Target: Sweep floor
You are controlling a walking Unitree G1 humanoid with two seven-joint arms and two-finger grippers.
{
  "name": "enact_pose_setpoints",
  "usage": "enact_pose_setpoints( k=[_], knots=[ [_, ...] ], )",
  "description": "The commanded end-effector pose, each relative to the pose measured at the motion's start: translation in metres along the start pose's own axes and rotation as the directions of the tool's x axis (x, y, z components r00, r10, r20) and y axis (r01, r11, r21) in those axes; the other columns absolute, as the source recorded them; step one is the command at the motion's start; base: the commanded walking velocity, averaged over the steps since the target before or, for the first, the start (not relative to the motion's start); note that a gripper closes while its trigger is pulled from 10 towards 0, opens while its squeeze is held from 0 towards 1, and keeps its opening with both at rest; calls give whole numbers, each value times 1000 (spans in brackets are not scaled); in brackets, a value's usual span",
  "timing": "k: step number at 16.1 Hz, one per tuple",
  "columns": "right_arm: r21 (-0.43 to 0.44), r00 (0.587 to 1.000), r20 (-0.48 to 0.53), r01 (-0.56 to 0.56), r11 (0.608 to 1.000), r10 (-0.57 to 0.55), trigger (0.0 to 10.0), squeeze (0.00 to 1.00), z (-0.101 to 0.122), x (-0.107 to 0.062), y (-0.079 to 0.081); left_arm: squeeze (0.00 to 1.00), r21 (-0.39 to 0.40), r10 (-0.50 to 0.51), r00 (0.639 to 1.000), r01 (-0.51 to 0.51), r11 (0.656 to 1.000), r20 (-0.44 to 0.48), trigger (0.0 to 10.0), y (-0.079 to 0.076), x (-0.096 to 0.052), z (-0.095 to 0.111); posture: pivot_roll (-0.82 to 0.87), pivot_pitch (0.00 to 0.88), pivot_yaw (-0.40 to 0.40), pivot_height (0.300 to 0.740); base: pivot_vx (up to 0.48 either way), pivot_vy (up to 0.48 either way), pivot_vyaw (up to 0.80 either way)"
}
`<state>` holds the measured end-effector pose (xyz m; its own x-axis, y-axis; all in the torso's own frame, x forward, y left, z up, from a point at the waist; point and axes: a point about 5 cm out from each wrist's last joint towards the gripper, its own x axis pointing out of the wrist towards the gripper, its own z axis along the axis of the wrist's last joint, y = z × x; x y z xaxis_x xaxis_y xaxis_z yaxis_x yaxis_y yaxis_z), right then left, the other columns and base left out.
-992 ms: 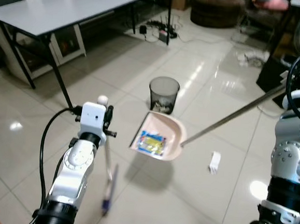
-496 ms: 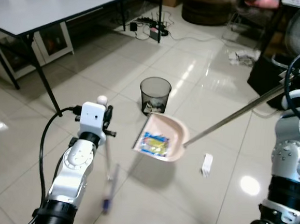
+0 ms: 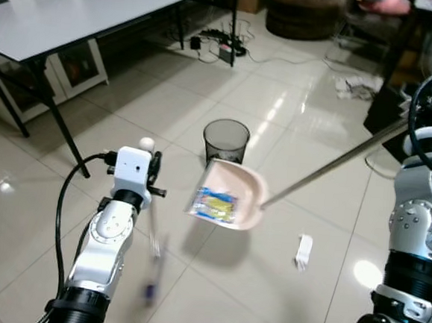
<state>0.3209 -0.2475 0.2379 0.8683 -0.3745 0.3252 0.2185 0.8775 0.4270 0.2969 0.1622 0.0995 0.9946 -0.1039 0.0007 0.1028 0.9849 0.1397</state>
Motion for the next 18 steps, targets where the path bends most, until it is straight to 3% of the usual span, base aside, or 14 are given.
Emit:
enact_pose_setpoints(
  k=[1, 18],
  knots=[
    [53, 997, 57, -52, 997, 49, 10000, 0, 11, 1, 16, 0, 38, 29, 999, -31, 999, 43, 10000, 11, 2, 9, 24, 0, 43, 740, 424, 0, 0],
    [35, 994, 103, -53, 998, 49, 10000, 0, 23, 7, 16, 0, 47, 6, 999, -8, 999, 39, 10000, 7, 2, 7, 5, 0, 53, 740, 424, 0, 0]
  ],
)
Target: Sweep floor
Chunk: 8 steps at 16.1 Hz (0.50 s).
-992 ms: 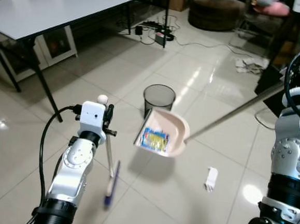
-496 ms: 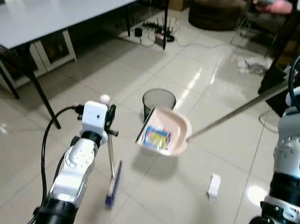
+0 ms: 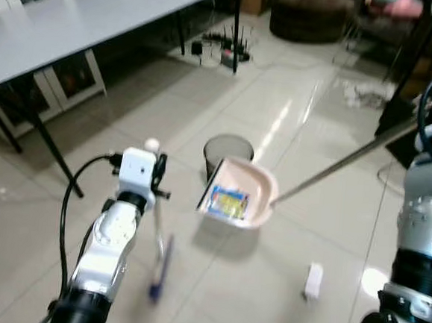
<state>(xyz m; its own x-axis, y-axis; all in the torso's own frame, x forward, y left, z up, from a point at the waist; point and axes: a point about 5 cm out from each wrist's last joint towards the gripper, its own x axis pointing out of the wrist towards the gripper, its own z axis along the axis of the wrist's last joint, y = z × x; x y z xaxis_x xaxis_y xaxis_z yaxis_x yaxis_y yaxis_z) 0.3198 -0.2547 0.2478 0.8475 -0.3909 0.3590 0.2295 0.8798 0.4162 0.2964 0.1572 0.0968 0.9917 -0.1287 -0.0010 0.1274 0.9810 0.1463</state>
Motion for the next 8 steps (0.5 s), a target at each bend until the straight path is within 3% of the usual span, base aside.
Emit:
enact_pose_setpoints(
  k=[1, 7, 8],
  knots=[
    [51, 997, 63, -56, 997, 53, 10000, 0, 12, 3, 19, 0, 41, 31, 999, -32, 999, 36, 10000, 13, 2, 9, 6, 0, 52, 740, 424, 0, 0],
    [67, 998, 53, -49, 997, 45, 10000, 0, 9, 2, 19, 0, 41, 30, 999, -32, 999, 33, 10000, 13, 2, 7, 5, 0, 54, 740, 423, 0, 0],
    [86, 998, 55, -46, 995, 41, 10000, 0, 10, 2, 18, 0, 41, 28, 999, -30, 999, 33, 10000, 13, 2, 7, 4, 0, 54, 740, 420, 0, -800]
  ],
)
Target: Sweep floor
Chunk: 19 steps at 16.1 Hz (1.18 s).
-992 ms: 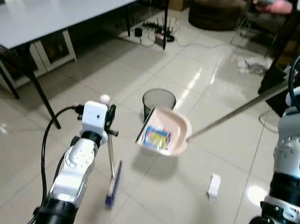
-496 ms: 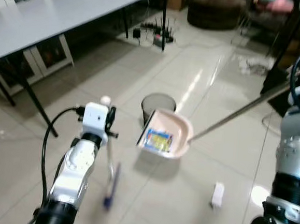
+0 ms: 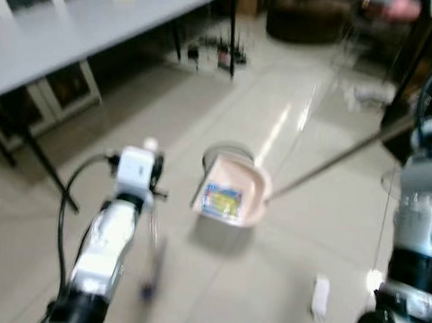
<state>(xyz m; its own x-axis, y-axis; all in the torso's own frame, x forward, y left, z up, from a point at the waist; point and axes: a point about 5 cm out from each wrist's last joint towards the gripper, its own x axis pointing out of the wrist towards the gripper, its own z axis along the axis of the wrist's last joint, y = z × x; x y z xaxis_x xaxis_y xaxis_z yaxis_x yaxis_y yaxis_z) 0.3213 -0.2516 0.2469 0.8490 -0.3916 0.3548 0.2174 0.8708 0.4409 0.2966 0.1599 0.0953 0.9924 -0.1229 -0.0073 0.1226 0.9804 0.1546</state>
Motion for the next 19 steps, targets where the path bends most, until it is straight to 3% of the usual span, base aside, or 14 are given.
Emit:
enact_pose_setpoints(
  k=[1, 3, 19],
  knots=[
    [58, 997, 57, -47, 997, 44, 10000, 0, 12, 2, 15, 0, 33, 24, 999, -25, 999, 40, 10000, 10, 2, 9, 4, 0, 55, 740, 424, 0, -800],
    [54, 998, 55, -44, 998, 41, 10000, 0, 12, 2, 14, 0, 32, 23, 999, -25, 999, 40, 10000, 10, 2, 8, 4, 0, 54, 740, 426, 0, -697],
    [31, 996, 59, -64, 997, 62, 10000, 0, 13, 2, 14, 0, 25, 27, 999, -28, 999, 37, 10000, 7, 0, 8, -3, 0, 48, 740, 424, 0, 0]
  ],
)
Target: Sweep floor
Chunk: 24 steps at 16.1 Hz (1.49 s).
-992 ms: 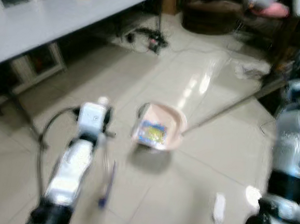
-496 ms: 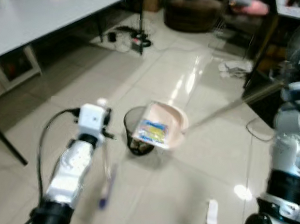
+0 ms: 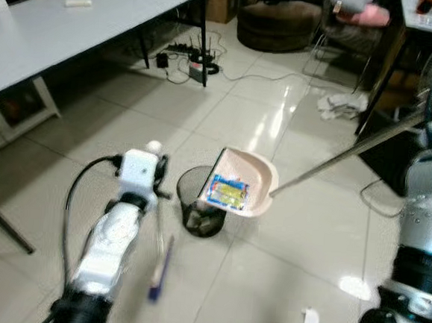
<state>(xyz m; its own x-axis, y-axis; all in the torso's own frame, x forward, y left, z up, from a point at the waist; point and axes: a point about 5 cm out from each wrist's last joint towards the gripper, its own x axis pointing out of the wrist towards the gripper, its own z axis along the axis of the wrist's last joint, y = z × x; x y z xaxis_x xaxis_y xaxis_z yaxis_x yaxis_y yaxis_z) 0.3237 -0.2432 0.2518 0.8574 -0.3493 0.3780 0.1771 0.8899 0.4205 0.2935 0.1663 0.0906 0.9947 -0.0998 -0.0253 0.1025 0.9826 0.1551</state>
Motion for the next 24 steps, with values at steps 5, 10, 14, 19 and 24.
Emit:
enact_pose_setpoints(
  k=[5, 10, 14, 19, 24],
  knots=[
    [33, 996, 58, -69, 997, 67, 10000, 0, 11, 0, 13, 0, 25, 5, 998, -6, 1000, 56, 10000, 3, 3, 12, -2, 0, 50, 740, 423, 0, 0],
    [-71, 974, 80, -206, 976, 211, 10000, 0, 8, -2, 28, 0, 33, 7, 999, -9, 999, 53, 10000, 4, 3, 12, 3, 0, 53, 740, 422, 0, 0],
    [-229, 913, 96, -367, 901, 396, 10000, 0, 2, -8, 47, 0, 39, 7, 998, -9, 999, 54, 10000, 5, 5, 13, 6, 0, 60, 740, 417, 0, 0],
    [-241, 837, 97, -505, 829, 538, 10000, 0, -13, -19, 68, 0, 46, 10, 998, -13, 999, 56, 10000, 4, 7, 16, 11, 0, 61, 740, 385, 0, 0],
    [-293, 792, 86, -560, 775, 605, 10000, 0, -29, -25, 81, 0, 64, 23, 998, -27, 998, 53, 10000, 7, 9, 16, 20, 0, 62, 740, 244, 0, 0]
  ],
)
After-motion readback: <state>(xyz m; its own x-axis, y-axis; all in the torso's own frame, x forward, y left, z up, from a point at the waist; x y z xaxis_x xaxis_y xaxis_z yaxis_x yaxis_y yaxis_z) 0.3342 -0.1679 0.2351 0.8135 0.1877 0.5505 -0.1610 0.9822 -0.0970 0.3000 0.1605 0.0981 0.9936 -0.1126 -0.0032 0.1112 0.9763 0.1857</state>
